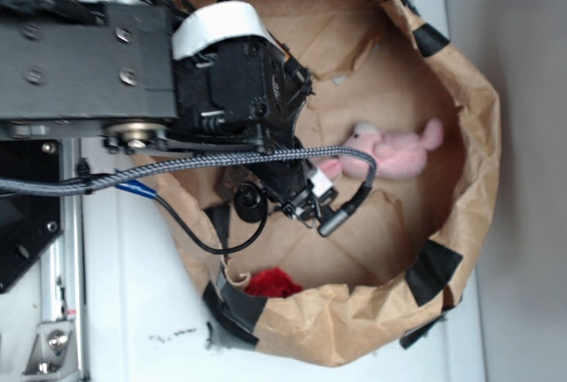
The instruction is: Grab the black box.
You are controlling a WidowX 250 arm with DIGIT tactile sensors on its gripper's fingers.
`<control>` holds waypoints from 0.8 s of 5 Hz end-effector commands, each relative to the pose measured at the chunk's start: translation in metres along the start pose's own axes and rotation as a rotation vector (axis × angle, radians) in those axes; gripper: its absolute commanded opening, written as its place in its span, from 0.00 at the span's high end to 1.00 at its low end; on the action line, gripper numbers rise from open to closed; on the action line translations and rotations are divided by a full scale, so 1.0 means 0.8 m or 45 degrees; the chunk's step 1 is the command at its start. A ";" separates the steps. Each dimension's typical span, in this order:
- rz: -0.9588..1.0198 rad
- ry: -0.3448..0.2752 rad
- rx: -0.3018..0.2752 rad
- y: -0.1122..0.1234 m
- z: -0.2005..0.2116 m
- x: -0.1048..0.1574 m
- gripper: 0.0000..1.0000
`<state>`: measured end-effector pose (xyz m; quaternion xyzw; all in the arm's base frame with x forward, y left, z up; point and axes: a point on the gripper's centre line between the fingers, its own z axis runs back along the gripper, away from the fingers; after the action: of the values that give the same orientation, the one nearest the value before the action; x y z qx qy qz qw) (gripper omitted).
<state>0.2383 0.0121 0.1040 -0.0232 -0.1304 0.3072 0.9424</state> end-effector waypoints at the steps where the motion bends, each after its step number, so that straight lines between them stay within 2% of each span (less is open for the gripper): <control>1: 0.110 -0.038 0.142 0.028 -0.021 0.035 0.00; 3: 0.103 0.043 0.243 0.061 -0.010 0.018 0.00; 4: 0.093 0.037 0.249 0.068 -0.013 0.013 0.00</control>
<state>0.2183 0.0470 0.0754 0.0624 -0.0640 0.3408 0.9359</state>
